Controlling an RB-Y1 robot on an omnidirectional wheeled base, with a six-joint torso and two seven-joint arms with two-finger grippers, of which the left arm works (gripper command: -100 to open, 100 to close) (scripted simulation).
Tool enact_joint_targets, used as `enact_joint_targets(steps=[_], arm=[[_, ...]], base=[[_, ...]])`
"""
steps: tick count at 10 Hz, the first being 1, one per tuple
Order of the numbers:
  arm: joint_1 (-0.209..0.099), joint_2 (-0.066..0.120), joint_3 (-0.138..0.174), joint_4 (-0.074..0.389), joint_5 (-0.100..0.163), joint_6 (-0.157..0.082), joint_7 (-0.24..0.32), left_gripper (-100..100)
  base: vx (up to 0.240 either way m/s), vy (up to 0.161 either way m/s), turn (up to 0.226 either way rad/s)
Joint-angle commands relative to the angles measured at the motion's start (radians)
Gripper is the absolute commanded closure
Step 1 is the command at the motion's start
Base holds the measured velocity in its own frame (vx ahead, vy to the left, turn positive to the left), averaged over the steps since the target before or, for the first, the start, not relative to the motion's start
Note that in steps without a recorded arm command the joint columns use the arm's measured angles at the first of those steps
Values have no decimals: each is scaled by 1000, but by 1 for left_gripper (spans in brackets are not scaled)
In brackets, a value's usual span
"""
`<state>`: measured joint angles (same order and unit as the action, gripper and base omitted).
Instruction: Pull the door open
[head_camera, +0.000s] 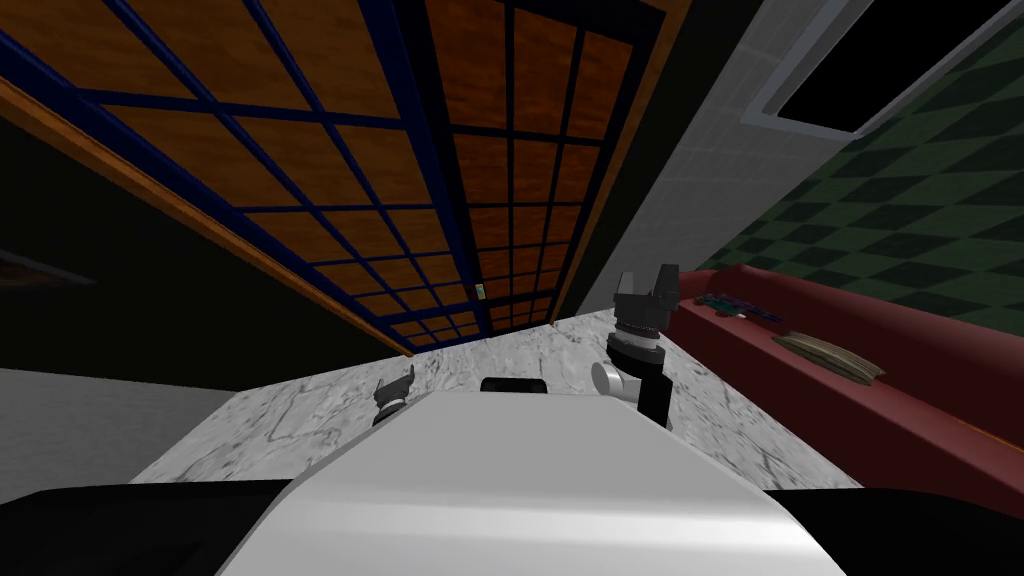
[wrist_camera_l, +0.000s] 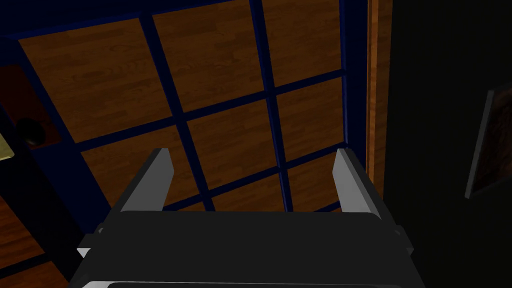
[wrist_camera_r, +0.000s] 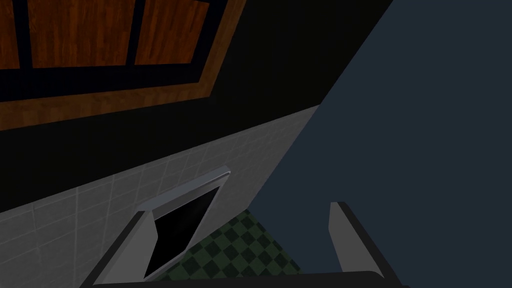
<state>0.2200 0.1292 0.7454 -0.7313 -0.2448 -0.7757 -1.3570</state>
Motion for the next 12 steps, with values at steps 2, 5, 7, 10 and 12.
enact_joint_targets(steps=[2,5,7,10,12], arm=[[-47,-9,-4,22,1,-6,-9,-100],[-77,-21,-12,25,-1,-8,-12,-100],[-117,-36,-26,25,-5,-11,-15,-100],[-165,-55,-46,21,-11,-15,-17,-100],[-199,-68,-62,17,-16,-19,-19,-100]], base=[[146,17,-97],[147,18,-79],[171,26,-118],[193,35,-103],[208,51,-129]])
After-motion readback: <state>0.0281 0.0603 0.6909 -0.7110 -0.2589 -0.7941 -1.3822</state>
